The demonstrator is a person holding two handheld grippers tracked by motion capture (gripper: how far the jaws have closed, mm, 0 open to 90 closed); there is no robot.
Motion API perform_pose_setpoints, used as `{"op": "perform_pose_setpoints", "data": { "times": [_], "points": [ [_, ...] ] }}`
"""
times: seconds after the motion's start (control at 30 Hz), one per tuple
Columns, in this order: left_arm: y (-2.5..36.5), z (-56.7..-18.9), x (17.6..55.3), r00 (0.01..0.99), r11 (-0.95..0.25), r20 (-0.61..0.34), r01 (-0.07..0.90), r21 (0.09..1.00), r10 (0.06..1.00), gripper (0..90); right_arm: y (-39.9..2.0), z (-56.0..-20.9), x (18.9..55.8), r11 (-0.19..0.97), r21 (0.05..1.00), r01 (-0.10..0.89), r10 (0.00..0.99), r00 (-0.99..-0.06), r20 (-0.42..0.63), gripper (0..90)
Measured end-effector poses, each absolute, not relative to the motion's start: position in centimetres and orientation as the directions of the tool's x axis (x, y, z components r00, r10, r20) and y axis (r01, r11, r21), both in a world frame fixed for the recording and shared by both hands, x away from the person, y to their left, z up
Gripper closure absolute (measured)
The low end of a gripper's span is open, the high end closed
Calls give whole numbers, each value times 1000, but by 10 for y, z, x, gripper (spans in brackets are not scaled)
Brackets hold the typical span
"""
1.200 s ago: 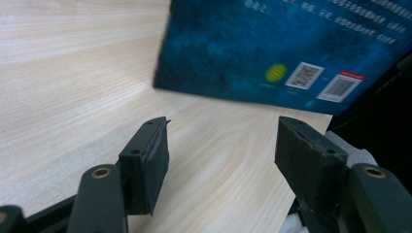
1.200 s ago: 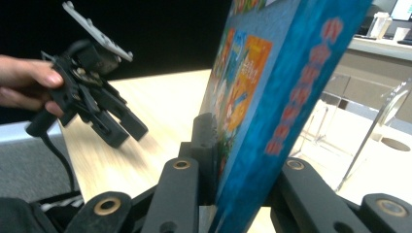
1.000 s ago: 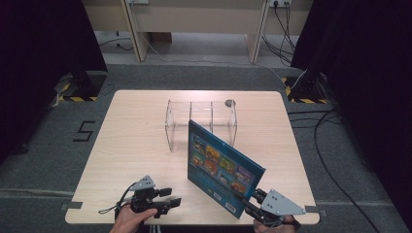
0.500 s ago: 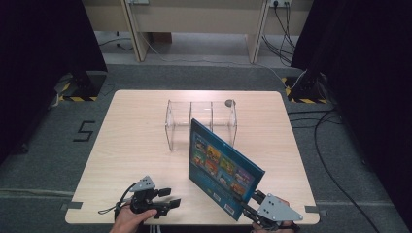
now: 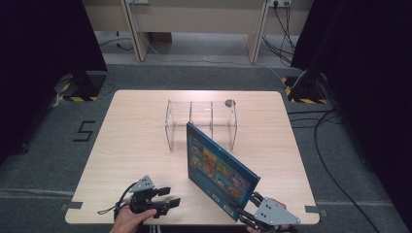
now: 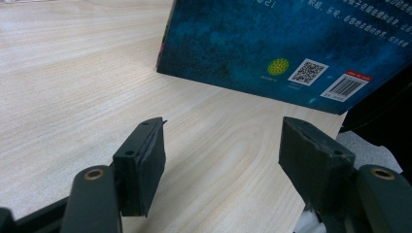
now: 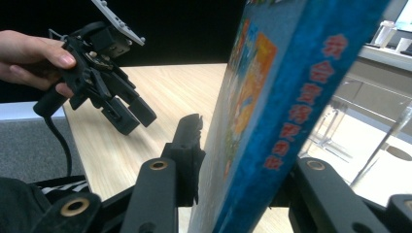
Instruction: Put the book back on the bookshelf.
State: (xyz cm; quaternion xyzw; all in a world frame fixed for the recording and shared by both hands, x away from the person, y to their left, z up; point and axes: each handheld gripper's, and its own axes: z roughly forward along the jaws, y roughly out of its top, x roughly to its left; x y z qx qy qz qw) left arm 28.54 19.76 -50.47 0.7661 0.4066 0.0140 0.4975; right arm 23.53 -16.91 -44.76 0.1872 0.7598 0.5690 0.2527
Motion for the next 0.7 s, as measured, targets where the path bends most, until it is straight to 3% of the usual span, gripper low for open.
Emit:
{"op": "perform_pose_setpoints", "data": {
  "times": [0.17, 0.3, 0.4, 0.7],
  "points": [
    [197, -505, 285, 671, -177, -381, 608, 774, 636, 330, -159, -450, 235, 275, 961, 11, 595, -788, -161, 613],
    [197, -504, 285, 671, -176, -381, 606, 776, 636, 330, -150, -452, 236, 287, 958, -11, 599, -778, -189, 630],
    [197, -504, 285, 673, -177, -381, 606, 775, 634, 330, -146, -453, 239, 235, 972, 15, 638, -756, -143, 627],
    [197, -504, 285, 675, -180, -377, 603, 777, 634, 330, -139, -456, 239, 175, 985, 2, 661, -741, -116, 791]
  ]
}}
